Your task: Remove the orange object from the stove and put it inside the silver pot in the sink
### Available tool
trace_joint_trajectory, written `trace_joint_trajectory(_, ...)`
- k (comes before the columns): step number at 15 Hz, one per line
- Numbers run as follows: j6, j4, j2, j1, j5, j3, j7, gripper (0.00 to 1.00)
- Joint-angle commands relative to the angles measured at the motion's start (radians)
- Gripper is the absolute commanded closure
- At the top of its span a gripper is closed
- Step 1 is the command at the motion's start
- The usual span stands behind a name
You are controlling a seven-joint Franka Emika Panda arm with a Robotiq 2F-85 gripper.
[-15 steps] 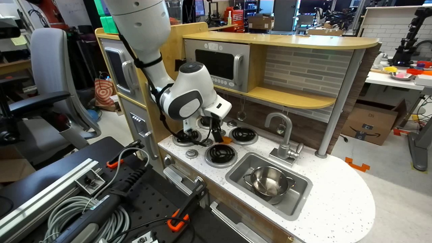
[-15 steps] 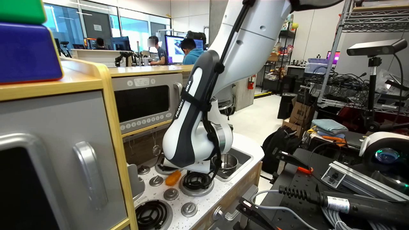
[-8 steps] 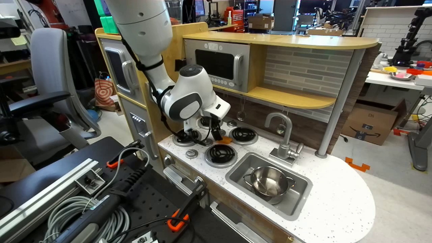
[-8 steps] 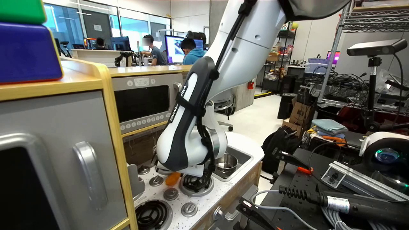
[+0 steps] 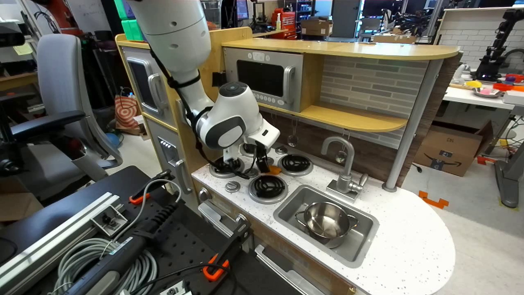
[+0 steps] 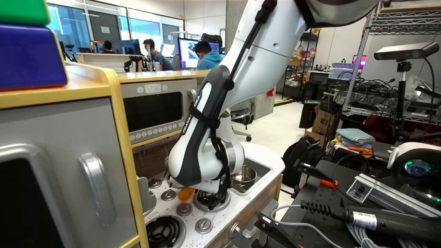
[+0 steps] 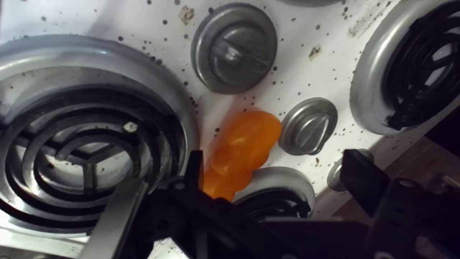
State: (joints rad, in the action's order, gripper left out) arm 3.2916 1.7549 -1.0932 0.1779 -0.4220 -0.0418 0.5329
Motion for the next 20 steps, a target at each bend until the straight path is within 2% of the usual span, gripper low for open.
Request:
trace_joint_trajectory(1, 0.004, -0.038, -0.03, -0.034, -0.032, -0.021, -0.016, 0.34)
trace_joint_trajectory(7, 0.007, -0.04, -0.035, -0.064, -0.029, -0.053, -0.02, 0.82)
trace_joint_trajectory(10, -0.008, -0.044, -0.035, -0.077, -0.036, -0.074, -0.012, 1.0)
trace_joint_trajectory(20, -0.039, -0.041, -0.03, -0.109, -0.043, -0.105, -0.008, 1.0)
